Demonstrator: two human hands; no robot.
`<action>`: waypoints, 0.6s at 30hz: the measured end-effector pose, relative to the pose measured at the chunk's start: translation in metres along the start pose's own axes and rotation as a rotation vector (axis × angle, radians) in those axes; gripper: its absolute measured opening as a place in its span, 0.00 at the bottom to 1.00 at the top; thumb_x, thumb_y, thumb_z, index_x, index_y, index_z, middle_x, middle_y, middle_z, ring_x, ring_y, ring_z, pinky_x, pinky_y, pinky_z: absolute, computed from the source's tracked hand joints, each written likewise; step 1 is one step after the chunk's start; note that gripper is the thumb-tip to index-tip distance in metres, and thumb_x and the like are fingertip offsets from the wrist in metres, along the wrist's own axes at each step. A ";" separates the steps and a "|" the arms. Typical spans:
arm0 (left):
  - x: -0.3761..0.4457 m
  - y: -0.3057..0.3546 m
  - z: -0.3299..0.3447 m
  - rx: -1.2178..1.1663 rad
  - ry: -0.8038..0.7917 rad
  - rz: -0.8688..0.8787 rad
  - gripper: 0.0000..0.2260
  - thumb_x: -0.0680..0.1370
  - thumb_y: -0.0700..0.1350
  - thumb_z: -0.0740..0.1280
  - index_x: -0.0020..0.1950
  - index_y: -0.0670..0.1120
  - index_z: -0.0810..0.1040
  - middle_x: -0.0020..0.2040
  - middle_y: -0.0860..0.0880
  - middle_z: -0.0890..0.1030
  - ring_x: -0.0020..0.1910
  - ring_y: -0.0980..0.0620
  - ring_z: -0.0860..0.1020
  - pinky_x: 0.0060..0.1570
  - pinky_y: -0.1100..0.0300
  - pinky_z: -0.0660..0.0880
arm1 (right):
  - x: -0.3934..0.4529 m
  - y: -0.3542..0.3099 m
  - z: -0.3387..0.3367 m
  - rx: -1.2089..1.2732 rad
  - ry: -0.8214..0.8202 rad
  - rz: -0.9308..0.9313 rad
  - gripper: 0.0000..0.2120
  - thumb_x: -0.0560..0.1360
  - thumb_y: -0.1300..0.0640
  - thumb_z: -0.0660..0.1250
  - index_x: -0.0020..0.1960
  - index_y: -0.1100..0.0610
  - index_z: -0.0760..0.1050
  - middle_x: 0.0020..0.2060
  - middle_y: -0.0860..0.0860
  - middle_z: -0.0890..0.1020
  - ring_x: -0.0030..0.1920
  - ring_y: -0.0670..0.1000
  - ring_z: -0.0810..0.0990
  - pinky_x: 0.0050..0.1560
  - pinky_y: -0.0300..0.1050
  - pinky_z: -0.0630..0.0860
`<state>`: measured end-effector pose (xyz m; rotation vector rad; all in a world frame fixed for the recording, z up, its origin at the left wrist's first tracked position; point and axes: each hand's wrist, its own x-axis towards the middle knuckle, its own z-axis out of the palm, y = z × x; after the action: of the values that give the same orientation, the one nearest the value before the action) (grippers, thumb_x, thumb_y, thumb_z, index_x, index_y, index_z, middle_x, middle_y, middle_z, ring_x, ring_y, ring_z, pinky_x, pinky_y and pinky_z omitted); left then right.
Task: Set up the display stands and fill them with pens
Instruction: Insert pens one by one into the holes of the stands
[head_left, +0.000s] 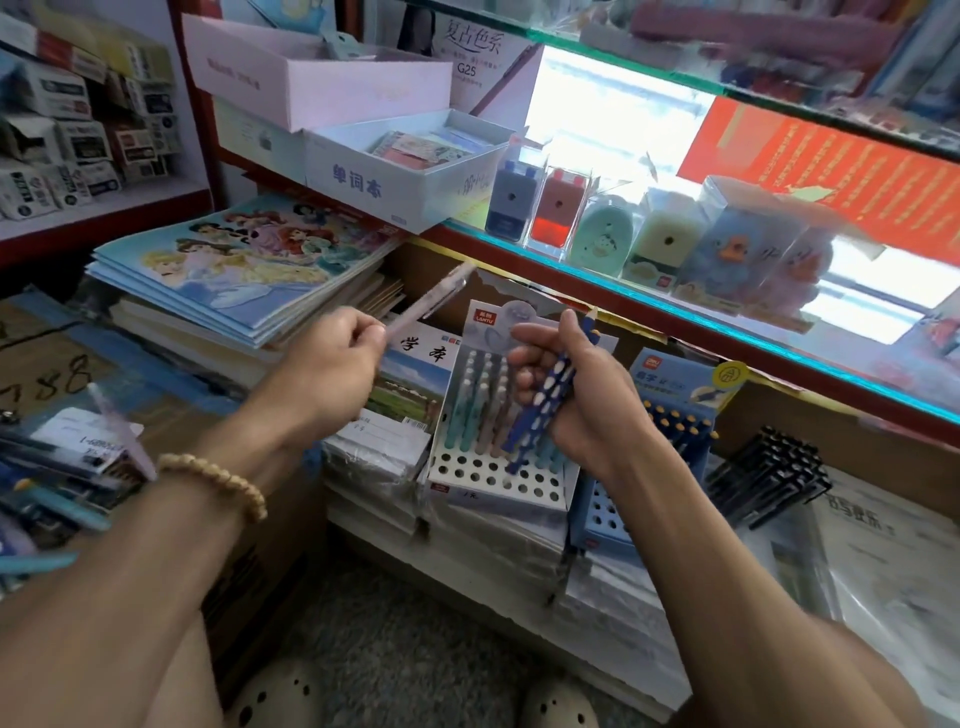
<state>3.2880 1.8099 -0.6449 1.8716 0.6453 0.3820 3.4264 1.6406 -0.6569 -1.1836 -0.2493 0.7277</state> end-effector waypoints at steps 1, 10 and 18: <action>-0.003 0.002 0.010 -0.048 -0.050 -0.011 0.11 0.84 0.49 0.58 0.53 0.44 0.76 0.36 0.49 0.71 0.33 0.51 0.69 0.37 0.51 0.69 | -0.003 0.001 0.001 0.060 -0.010 0.025 0.23 0.83 0.46 0.55 0.53 0.64 0.80 0.37 0.54 0.81 0.37 0.49 0.78 0.41 0.42 0.75; -0.027 0.011 0.074 -0.202 -0.328 -0.006 0.07 0.74 0.48 0.73 0.45 0.45 0.84 0.33 0.57 0.83 0.35 0.63 0.80 0.32 0.71 0.73 | -0.020 0.000 -0.002 0.170 0.047 0.080 0.27 0.80 0.41 0.58 0.61 0.63 0.79 0.51 0.59 0.84 0.54 0.57 0.83 0.53 0.55 0.81; -0.025 0.013 0.091 -0.340 -0.275 -0.131 0.07 0.74 0.47 0.72 0.44 0.43 0.83 0.35 0.52 0.80 0.25 0.62 0.73 0.32 0.63 0.67 | -0.032 -0.012 -0.033 -0.059 0.184 -0.017 0.22 0.81 0.46 0.61 0.59 0.64 0.77 0.41 0.52 0.82 0.35 0.48 0.76 0.34 0.41 0.72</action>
<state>3.3206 1.7229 -0.6665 1.5133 0.4782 0.1338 3.4244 1.5930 -0.6527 -1.2950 -0.1281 0.5951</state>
